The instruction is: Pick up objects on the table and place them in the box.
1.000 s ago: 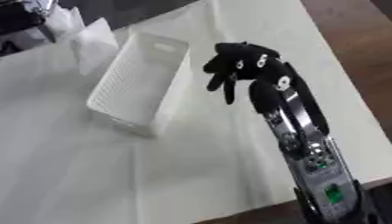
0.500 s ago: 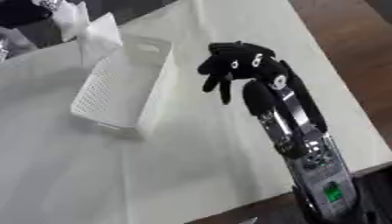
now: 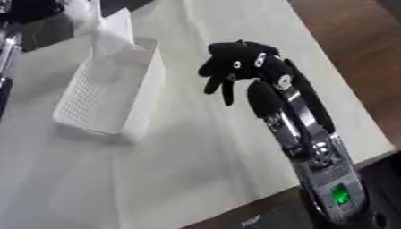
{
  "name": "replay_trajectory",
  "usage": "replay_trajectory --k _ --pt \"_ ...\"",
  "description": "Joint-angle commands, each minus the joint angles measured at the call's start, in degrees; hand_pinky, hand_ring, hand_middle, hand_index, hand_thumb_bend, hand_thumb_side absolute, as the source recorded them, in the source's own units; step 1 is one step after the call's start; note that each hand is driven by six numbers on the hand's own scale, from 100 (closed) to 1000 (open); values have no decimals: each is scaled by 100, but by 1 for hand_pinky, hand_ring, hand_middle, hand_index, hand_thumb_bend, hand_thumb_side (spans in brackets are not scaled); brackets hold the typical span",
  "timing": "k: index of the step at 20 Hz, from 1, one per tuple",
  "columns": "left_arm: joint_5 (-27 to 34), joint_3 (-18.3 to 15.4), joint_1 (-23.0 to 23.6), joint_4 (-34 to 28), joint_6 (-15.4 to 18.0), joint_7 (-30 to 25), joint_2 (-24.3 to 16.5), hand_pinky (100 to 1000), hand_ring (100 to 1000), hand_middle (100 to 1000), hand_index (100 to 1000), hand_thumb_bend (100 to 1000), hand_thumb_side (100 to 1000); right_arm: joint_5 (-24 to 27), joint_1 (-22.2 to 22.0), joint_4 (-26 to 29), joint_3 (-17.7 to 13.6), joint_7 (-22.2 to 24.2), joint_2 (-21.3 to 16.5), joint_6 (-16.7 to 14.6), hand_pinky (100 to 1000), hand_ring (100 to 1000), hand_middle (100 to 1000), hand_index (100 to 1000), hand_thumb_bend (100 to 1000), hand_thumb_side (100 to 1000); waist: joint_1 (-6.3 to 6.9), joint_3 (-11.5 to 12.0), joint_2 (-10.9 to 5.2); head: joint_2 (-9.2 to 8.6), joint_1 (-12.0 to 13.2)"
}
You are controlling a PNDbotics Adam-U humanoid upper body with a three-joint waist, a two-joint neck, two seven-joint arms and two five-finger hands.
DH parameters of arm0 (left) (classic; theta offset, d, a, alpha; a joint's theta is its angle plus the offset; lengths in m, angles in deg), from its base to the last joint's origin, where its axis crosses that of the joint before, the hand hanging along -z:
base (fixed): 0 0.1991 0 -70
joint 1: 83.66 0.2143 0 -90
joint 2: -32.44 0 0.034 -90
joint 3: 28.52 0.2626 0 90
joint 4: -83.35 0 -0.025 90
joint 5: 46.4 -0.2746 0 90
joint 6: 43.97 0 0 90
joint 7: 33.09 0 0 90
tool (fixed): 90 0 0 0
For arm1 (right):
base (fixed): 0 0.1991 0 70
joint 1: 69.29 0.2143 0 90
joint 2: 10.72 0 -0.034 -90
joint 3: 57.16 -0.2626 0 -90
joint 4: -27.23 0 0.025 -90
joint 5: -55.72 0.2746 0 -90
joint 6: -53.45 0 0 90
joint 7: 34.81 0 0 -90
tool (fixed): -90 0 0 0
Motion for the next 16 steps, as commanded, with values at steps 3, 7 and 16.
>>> replay_trajectory --k 3,7,16 --pt "-34 -101 9 -82 28 61 -87 100 100 100 181 100 135 41 143 131 13 36 -13 -3 274 518 639 879 100 1000 -33 -72 -24 -41 57" --pt "-28 -146 43 -89 20 118 -40 100 100 100 182 100 138 52 192 148 16 48 1 -2 272 517 637 878 100 1000 -32 -127 25 -41 62" --pt "-80 -143 117 -145 67 47 -98 100 102 114 269 100 185 45 207 145 8 67 -2 0 269 514 633 878 100 998 -44 -126 71 -41 63"
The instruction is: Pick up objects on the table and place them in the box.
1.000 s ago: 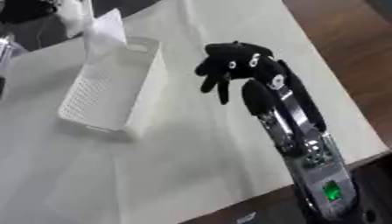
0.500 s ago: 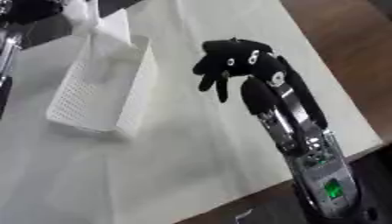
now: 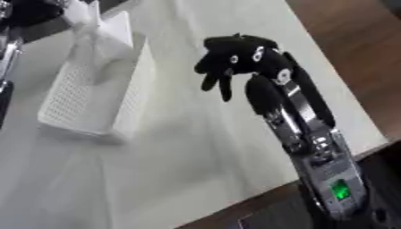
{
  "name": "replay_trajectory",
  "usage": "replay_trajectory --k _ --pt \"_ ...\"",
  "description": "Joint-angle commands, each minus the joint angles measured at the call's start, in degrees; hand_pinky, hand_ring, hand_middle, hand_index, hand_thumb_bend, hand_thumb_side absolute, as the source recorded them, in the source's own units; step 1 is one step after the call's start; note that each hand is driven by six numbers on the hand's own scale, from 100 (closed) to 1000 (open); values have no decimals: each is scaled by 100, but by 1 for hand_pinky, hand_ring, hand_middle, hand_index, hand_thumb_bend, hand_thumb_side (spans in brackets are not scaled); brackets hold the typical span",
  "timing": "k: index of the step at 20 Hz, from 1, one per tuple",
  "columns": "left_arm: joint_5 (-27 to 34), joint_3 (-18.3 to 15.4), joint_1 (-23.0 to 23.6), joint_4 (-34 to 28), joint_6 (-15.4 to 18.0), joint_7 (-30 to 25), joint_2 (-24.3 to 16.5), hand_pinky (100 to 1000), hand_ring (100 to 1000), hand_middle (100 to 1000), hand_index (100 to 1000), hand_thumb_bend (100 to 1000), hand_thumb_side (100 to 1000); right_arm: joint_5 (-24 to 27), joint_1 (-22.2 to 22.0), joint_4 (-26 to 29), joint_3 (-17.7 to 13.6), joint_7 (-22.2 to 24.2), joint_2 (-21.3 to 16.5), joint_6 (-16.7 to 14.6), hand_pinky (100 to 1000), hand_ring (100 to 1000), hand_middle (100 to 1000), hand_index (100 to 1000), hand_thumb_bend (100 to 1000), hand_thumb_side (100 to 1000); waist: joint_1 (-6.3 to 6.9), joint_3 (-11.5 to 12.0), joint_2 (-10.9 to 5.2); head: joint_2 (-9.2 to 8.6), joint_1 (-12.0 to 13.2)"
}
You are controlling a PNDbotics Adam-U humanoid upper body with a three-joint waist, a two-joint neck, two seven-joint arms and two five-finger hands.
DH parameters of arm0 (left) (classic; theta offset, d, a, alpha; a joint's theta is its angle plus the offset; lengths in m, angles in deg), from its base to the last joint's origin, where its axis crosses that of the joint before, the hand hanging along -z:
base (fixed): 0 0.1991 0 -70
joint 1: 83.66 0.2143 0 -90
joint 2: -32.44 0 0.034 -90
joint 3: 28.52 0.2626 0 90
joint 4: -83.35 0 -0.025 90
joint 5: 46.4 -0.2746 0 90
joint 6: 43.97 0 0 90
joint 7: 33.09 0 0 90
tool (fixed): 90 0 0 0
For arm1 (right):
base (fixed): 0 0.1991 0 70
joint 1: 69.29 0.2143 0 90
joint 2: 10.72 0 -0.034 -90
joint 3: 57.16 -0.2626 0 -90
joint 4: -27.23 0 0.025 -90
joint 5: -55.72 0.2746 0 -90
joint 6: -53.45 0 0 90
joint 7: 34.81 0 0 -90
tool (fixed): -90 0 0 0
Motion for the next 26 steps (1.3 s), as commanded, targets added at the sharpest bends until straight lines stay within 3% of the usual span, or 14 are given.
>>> replay_trajectory --k 1,2,3,4,6,7,8,9,11,12,13,19,26 --pt "-63 -75 -29 -129 65 -51 -181 100 241 248 371 270 346 9 69 124 6 12 -6 -4 268 514 632 877 100 998 -56 31 -74 -41 61" --pt "-91 -69 -19 -128 94 -101 -198 100 232 237 362 257 329 8 66 123 5 13 -7 -5 268 514 632 878 100 998 -57 37 -76 -41 60" --pt "-135 -63 -7 -124 116 -170 -221 100 314 317 422 343 449 6 62 121 4 14 -9 -6 268 513 632 877 100 998 -57 45 -79 -41 58" --pt "-195 -63 3 -119 127 -254 -242 100 314 317 422 343 449 5 57 119 1 13 -11 -6 268 513 632 877 100 998 -58 51 -81 -41 57" --pt "-337 -58 31 -103 123 -469 -293 103 427 409 484 433 531 2 48 116 -4 9 -16 -7 267 512 631 877 100 998 -60 67 -89 -41 56" --pt "-412 -54 42 -96 114 -606 -316 252 511 500 554 479 579 2 43 114 -6 7 -19 -8 267 512 630 877 100 998 -61 75 -93 -41 57" --pt "-478 -52 49 -93 106 -755 -332 183 475 465 525 462 562 2 39 113 -8 5 -20 -8 267 512 631 877 100 998 -63 82 -96 -41 57" --pt "-537 -46 58 -93 99 -911 -350 398 602 591 657 549 664 2 36 112 -8 4 -22 -8 267 512 630 877 100 998 -63 89 -100 -41 58" --pt "-672 -37 69 -98 82 -1282 -388 519 693 677 747 614 773 4 29 108 -7 5 -23 -9 267 512 630 877 100 998 -68 105 -110 -41 57" --pt "-732 -38 71 -103 70 -1462 -402 519 693 677 747 614 773 5 27 107 -6 6 -23 -9 267 512 630 877 100 998 -71 112 -113 -41 56" --pt "-783 -45 70 -112 60 -1624 -412 560 728 717 796 659 841 6 24 105 -6 7 -23 -9 267 512 629 877 100 998 -73 118 -116 -41 55" --pt "-781 -129 75 -245 47 -1954 -471 531 697 704 810 708 880 9 6 94 -8 17 -31 -11 266 511 629 878 100 998 -87 166 -131 -41 32" --pt "-411 -235 459 -760 83 -1341 -668 425 618 636 758 647 862 -19 -58 72 -40 12 -46 -7 264 511 627 878 100 995 -120 312 -147 -41 -29"
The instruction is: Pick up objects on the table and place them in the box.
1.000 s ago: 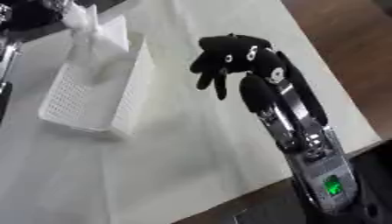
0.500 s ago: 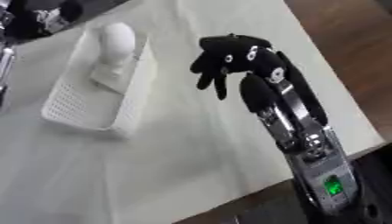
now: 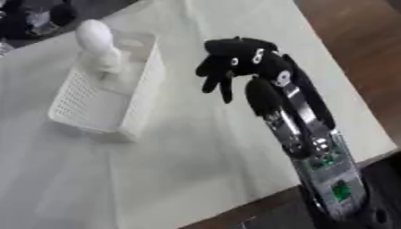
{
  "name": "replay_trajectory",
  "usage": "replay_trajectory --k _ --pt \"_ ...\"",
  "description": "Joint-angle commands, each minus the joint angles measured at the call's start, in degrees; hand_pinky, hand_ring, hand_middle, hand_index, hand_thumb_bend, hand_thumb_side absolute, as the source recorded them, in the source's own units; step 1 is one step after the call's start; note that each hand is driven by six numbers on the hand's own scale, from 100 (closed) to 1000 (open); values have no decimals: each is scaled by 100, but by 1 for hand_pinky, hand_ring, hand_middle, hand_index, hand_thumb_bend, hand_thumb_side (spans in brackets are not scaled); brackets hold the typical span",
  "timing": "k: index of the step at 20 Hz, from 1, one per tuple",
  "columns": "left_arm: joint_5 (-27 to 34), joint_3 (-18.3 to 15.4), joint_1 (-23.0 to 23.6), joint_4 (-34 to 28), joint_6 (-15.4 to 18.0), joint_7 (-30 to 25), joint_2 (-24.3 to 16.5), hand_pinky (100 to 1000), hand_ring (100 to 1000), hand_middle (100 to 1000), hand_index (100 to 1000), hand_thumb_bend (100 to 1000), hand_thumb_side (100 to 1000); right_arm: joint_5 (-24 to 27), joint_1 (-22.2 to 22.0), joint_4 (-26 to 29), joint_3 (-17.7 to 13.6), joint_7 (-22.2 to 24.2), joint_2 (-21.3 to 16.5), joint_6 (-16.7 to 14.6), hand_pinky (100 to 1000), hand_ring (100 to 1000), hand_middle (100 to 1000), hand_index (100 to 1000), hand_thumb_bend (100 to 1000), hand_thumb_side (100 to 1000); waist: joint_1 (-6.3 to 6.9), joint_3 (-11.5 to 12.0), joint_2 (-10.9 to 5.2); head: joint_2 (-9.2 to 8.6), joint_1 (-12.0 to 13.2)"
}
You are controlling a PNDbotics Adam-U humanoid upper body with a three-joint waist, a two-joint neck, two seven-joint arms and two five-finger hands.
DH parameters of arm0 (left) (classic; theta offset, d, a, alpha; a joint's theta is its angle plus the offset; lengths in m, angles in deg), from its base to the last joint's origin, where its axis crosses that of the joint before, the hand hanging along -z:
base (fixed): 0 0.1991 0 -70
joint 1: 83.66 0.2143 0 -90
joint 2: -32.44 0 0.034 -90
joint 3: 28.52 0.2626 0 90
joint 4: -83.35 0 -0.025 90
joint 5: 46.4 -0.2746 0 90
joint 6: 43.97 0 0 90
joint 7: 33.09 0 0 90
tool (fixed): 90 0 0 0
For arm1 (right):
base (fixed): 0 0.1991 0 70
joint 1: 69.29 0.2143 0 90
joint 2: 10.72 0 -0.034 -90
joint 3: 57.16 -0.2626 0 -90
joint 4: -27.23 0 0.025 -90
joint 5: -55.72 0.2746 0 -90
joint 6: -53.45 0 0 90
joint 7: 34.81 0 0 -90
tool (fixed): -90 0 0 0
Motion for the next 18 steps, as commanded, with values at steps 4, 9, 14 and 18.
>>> replay_trajectory --k 4,9,14,18 --pt "291 -156 590 -671 43 500 -569 386 600 616 738 647 862 -52 -90 45 -75 -27 -50 9 264 511 627 879 100 994 -146 304 -141 -41 -102" --pt "1148 -54 1331 -998 53 941 -860 290 578 594 735 630 873 -127 -201 11 -152 -112 -23 44 266 513 629 879 100 989 -219 716 -207 -41 -177" --pt "1457 -73 2142 -1513 142 1267 -612 297 569 588 749 621 929 -135 -199 27 -150 -156 53 59 273 524 635 880 100 992 -328 978 -201 -41 -231" --pt "1190 -74 2479 -1935 102 1351 -287 336 614 644 788 625 959 -147 -163 42 -138 -118 80 109 291 568 656 893 100 992 -414 1103 -192 -41 -230"
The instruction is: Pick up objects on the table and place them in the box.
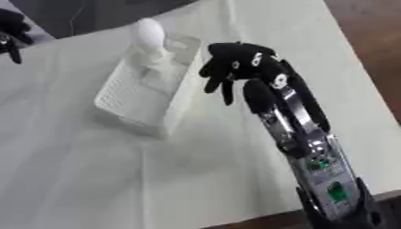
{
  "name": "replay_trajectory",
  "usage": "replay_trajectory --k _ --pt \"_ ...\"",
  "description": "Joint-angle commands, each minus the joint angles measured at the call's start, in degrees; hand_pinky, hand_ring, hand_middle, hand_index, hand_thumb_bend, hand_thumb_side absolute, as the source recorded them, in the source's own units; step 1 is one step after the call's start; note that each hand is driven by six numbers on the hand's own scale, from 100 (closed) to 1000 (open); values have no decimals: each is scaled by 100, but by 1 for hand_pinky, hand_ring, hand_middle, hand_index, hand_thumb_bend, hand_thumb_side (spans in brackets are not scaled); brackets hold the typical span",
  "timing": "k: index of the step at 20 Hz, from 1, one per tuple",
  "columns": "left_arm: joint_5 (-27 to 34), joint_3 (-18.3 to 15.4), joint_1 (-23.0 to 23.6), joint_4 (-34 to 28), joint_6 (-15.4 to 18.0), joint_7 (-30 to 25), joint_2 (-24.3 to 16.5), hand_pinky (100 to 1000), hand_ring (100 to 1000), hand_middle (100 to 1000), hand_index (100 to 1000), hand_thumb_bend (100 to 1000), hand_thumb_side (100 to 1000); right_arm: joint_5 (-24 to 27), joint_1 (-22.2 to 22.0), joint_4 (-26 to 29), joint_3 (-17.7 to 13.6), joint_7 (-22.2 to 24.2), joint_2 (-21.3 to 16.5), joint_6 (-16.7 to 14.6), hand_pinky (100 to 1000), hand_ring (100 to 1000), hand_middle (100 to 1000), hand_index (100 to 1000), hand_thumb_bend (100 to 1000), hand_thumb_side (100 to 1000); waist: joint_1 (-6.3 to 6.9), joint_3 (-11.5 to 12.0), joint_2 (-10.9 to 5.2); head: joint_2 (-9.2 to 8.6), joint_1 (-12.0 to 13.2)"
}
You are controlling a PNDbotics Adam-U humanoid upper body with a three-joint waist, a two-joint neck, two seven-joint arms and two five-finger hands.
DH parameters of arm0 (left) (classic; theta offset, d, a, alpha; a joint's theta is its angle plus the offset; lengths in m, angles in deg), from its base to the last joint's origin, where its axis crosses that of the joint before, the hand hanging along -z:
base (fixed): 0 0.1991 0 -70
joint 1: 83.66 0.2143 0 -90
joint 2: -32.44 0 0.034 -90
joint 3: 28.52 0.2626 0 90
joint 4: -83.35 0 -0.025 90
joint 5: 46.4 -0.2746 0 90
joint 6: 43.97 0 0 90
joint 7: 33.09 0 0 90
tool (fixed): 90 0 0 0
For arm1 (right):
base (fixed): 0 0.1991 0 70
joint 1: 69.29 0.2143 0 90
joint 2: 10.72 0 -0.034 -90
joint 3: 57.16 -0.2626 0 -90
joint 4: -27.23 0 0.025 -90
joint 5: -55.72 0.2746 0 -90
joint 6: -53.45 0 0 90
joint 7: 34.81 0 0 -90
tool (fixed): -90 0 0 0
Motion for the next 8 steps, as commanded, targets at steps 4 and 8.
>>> replay_trajectory --k 4,8 --pt "-305 35 141 -399 93 -57 303 381 654 678 809 608 981 -45 90 87 22 107 81 71 346 659 694 901 100 1000 -95 148 -64 -41 -42" --pt "-237 125 174 -404 446 -19 737 451 724 721 815 591 992 35 99 105 36 31 103 80 373 681 720 901 100 1000 -140 256 5 -41 -40"
